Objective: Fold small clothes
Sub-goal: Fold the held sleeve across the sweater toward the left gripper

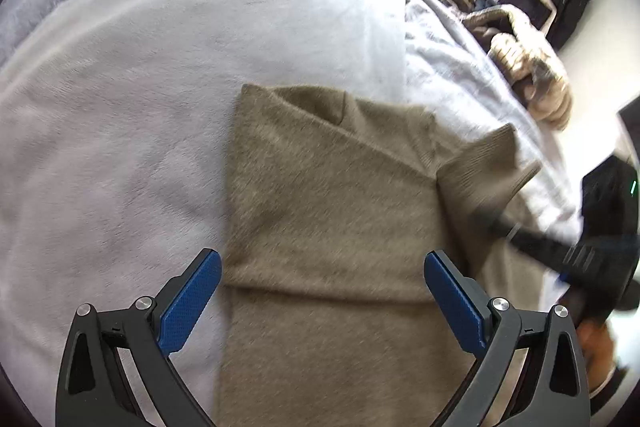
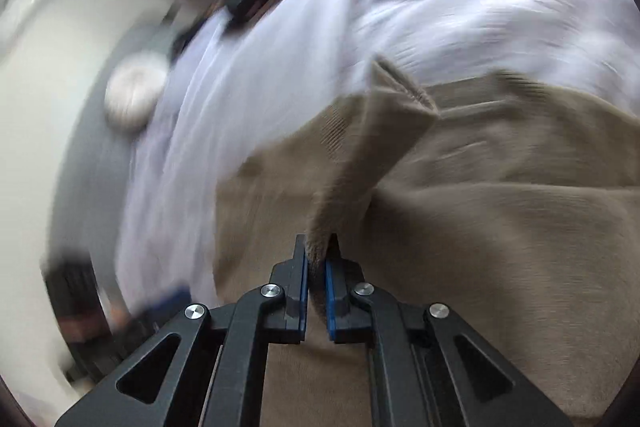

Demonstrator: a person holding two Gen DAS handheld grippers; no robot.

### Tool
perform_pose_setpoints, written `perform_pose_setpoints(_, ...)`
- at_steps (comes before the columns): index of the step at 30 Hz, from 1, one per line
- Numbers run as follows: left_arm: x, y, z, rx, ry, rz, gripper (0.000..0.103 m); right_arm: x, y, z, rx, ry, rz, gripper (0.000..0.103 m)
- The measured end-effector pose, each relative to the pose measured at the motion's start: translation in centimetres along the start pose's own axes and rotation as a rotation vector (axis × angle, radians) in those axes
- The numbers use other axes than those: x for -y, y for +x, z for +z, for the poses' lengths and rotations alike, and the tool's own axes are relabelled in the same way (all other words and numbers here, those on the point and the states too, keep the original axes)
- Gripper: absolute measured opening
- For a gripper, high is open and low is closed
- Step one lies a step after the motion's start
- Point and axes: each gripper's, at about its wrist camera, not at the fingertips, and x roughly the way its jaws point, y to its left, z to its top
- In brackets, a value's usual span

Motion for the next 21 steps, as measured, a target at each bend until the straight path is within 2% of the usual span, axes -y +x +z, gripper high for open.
perform_pose_setpoints(3, -0.3, 1.1, 0.4, -0.033, -0.030, -0.057, 0.101, -2.1, 2.9, -2.2, -0.124, -0.121, -0.057, 0.012)
perform_pose_setpoints(6, 0.0, 2.5, 0.4, -0.070, -0.023, -0.074, 0.102, -2.9, 4.1, -3.5, -0.182, -0.160, -0.088, 0.016)
perform_pose_setpoints(7, 0.2, 3.0, 0.3, -0.082, -0.022, -0.078, 0.101, -2.7, 3.9, -3.6, -0.177, -0.140, -0.075, 0.022)
perform_pose_setpoints(10, 0.8, 4.0, 0.1, -0.116, -0.028, -0.094, 0.101, -1.1, 1.9, -4.1, -0.128, -0.011, -0.025, 0.051)
perform_pose_setpoints(14, 1.6, 5.0, 0.0, -0.157, -0.022, -0.117, 0.101, 2.3, -0.9, -6.5, -0.074, 0.156, 0.019, 0.054)
perform_pose_setpoints(17, 2.2, 6.1, 0.0, -0.193, -0.013, -0.117, 0.101, 6.4, -3.8, -9.9, -0.021, 0.335, 0.013, 0.054)
perform_pose_setpoints(18, 2.6, 6.4, 0.0, -0.203, -0.003, -0.113, 0.093, 7.4, -4.4, -10.5, 0.005, 0.394, 0.007, 0.054)
perform_pose_setpoints(19, 2.7, 6.5, 0.0, -0.207, 0.008, -0.107, 0.072, 8.9, -5.7, -11.5, 0.038, 0.461, 0.000, 0.054)
perform_pose_setpoints(20, 3.1, 6.8, 0.1, -0.220, 0.024, -0.096, 0.063, 10.4, -6.9, -12.6, 0.094, 0.540, -0.014, 0.054)
perform_pose_setpoints(21, 3.3, 7.1, 0.2, -0.235, 0.038, -0.072, 0.050, 11.7, -8.0, -13.5, 0.154, 0.608, -0.028, 0.054)
